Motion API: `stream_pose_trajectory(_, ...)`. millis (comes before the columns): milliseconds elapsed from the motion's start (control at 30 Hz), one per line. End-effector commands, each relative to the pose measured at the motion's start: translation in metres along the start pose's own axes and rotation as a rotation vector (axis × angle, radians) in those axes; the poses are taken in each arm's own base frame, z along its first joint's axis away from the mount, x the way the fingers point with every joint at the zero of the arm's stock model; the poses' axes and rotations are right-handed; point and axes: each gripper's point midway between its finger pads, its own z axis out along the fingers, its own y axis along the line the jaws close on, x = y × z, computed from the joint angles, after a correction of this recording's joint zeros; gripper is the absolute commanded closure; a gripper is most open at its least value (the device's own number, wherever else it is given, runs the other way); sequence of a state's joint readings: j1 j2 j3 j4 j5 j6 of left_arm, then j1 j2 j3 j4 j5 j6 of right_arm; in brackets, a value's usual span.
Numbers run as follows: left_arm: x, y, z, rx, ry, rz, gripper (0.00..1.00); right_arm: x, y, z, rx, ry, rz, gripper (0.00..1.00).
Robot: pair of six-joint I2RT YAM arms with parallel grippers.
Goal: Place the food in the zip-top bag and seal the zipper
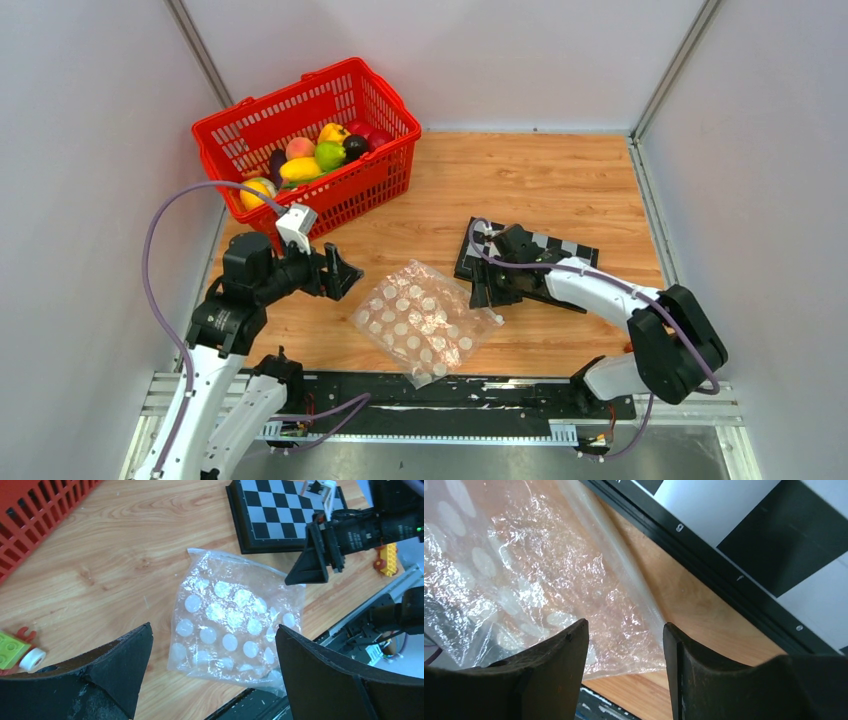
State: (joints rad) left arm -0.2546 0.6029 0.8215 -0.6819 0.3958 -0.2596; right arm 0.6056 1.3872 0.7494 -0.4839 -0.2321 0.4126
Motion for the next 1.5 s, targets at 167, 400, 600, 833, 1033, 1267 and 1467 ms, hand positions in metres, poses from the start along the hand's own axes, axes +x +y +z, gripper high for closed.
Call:
stream_pose_trajectory(167, -0.008, -0.014, 0.012, 0.1, 0.004, -0.003, 0.02, -0.004, -0.011, 0.022, 0.005, -0.009, -0.138, 0.5)
stream_pose_trajectory(400, 0.002, -0.014, 0.02, 0.103, 0.048, -0.003, 0.04, 0.002, -0.011, 0.024, -0.02, -0.012, -0.149, 0.67)
stream_pose_trajectory(600, 0.006, -0.019, 0.028, 0.115, 0.051, -0.017, 0.05, 0.001, -0.001, 0.017, -0.07, -0.053, -0.139, 0.84)
stream_pose_trajectory(833, 0.022, -0.025, 0.041, 0.109, 0.123, 0.008, 0.06, 0.0, 0.013, 0.011, -0.148, -0.08, -0.128, 0.94)
stream_pose_trajectory(1033, 0.033, -0.039, 0.054, 0.128, 0.164, 0.031, 0.06, -0.011, -0.024, 0.014, 0.063, -0.106, -0.108, 0.91)
stream_pose_trajectory(1267, 0.037, -0.047, 0.058, 0.149, 0.185, 0.046, 0.06, -0.076, -0.089, 0.002, 0.286, -0.158, -0.055, 0.85)
stream_pose_trajectory(1467, 0.044, -0.046, 0.057, 0.144, 0.202, 0.044, 0.06, -0.132, -0.137, -0.002, 0.278, -0.262, 0.098, 0.8)
